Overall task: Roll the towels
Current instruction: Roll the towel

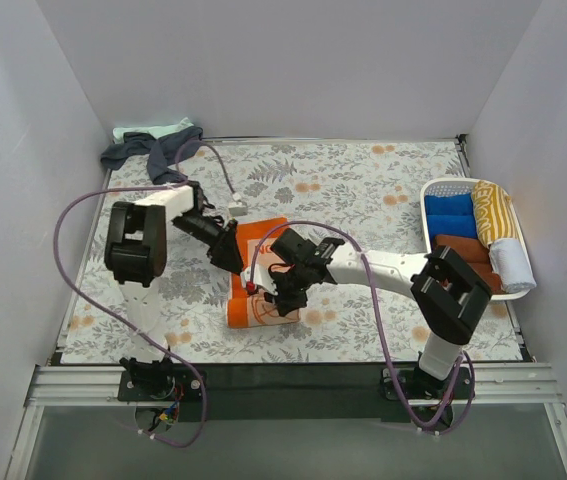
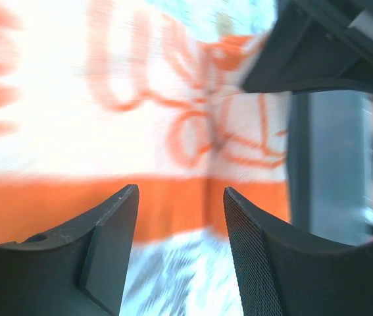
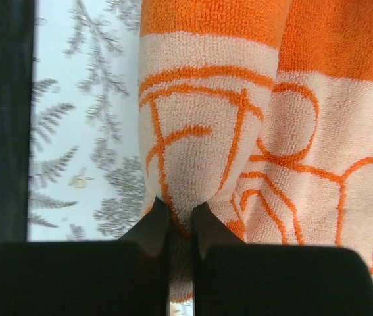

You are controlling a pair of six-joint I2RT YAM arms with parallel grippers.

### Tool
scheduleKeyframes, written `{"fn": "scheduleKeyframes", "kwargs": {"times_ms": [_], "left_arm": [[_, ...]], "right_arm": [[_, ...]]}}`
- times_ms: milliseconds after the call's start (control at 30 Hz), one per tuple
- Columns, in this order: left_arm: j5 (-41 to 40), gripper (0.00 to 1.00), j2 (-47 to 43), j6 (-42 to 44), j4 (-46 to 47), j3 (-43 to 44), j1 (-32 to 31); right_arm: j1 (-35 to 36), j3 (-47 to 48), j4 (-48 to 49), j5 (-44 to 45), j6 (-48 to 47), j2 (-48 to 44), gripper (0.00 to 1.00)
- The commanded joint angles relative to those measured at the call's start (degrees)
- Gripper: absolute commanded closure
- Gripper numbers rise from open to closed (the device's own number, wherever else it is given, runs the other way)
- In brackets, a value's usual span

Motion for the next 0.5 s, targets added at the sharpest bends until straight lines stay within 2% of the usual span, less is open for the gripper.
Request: {"fn": "scheduleKeyframes", "kwargs": {"times_ms": [0, 133, 167, 233, 267, 300, 367, 400, 433, 467], "left_arm": [[0.0, 0.49, -9.4, 2.3, 4.8, 1.4, 7.0], [-0.7, 0.49, -18.1, 0.1, 10.7, -3.9, 11.9], [-1.3, 0.49, -20.4, -0.6, 12.5, -7.5, 13.9], [-2.7, 0.49, -29.6, -2.9, 18.7, -12.9, 14.0], [-4.0, 0.45, -33.6, -3.3, 20.7, -18.3, 14.0], [-5.8, 0.44, -40.4, -3.8, 24.9, -20.8, 12.9], [-9.4, 0.42, -47.5, -3.4, 27.8, -25.7, 9.9], [-14.0, 0.42, -50.6, -3.5, 29.0, -29.9, 8.4], [-16.7, 0.42, -57.1, -3.8, 32.0, -32.4, 4.1], [-18.8, 0.39, -59.8, -4.1, 33.0, -34.4, 1.7]], "right_arm": [[-0.2, 4.0, -15.4, -10.2, 4.4, 3.9, 0.99], [-3.4, 9.7, -20.9, -16.4, 8.1, 11.1, 0.99], [-4.0, 11.6, -22.6, -19.0, 8.9, 12.4, 0.99], [-5.6, 13.8, -24.7, -21.3, 9.6, 16.7, 0.99], [-6.2, 15.3, -26.1, -23.7, 9.8, 18.1, 0.99], [-7.1, 16.1, -26.8, -24.5, 10.0, 19.3, 0.99], [-7.9, 17.2, -27.9, -26.2, 10.2, 22.3, 0.99], [-8.7, 18.3, -28.3, -26.7, 10.3, 23.4, 0.99], [-9.1, 18.8, -28.9, -27.4, 10.4, 25.1, 0.99], [-9.5, 19.3, -29.3, -28.4, 10.4, 26.1, 0.99]]}}
